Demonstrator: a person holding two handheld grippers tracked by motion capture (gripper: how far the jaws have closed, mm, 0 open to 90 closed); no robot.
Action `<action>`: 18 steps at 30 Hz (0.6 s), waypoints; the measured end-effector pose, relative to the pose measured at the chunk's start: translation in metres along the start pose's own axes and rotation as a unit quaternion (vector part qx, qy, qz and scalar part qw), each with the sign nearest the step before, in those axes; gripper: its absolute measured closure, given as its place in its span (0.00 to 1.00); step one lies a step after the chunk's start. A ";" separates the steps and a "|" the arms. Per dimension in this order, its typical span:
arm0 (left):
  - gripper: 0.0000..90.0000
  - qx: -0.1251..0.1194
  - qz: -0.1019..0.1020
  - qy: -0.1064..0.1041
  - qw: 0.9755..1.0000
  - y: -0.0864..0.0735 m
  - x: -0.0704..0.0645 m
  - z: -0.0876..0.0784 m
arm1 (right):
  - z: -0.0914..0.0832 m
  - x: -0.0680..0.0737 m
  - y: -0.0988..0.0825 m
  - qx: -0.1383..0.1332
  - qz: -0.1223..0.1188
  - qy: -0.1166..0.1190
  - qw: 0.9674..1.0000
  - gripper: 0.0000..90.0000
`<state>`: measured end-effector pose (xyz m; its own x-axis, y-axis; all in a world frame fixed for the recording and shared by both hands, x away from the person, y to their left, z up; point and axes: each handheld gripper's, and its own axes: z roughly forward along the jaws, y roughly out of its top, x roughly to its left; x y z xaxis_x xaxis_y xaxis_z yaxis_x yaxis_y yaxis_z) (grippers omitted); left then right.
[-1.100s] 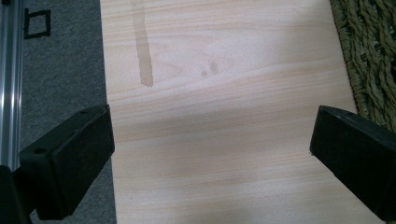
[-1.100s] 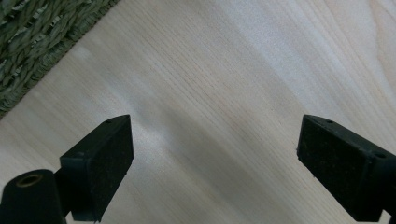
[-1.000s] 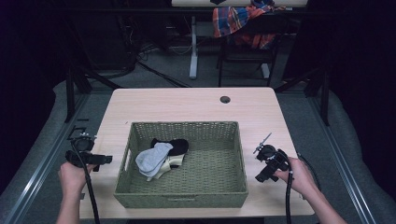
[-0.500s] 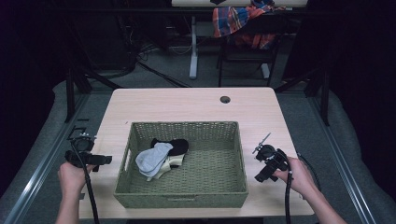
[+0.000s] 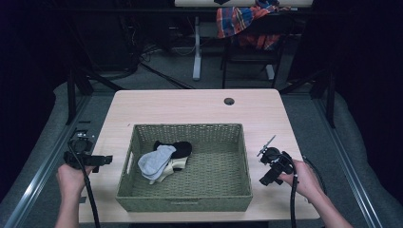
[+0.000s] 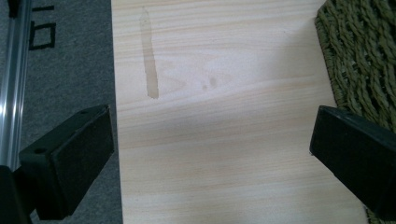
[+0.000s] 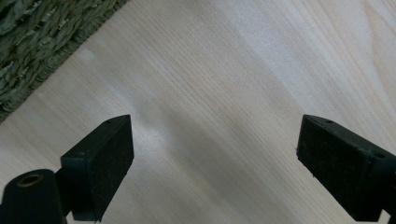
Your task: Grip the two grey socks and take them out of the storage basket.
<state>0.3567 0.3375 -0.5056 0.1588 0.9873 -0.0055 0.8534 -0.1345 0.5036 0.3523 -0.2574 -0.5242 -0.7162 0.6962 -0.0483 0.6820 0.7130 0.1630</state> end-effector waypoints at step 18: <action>0.00 -0.035 0.043 -0.001 0.998 0.014 -0.029 -0.018 | 0.002 0.000 0.000 0.005 0.001 0.002 1.000 0.12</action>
<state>0.3552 0.3090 -0.4825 0.2308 0.9722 0.0395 0.7992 -0.2126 0.5622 0.3526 -0.2576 -0.5262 -0.7152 0.6976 -0.0442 0.6852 0.7121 0.1530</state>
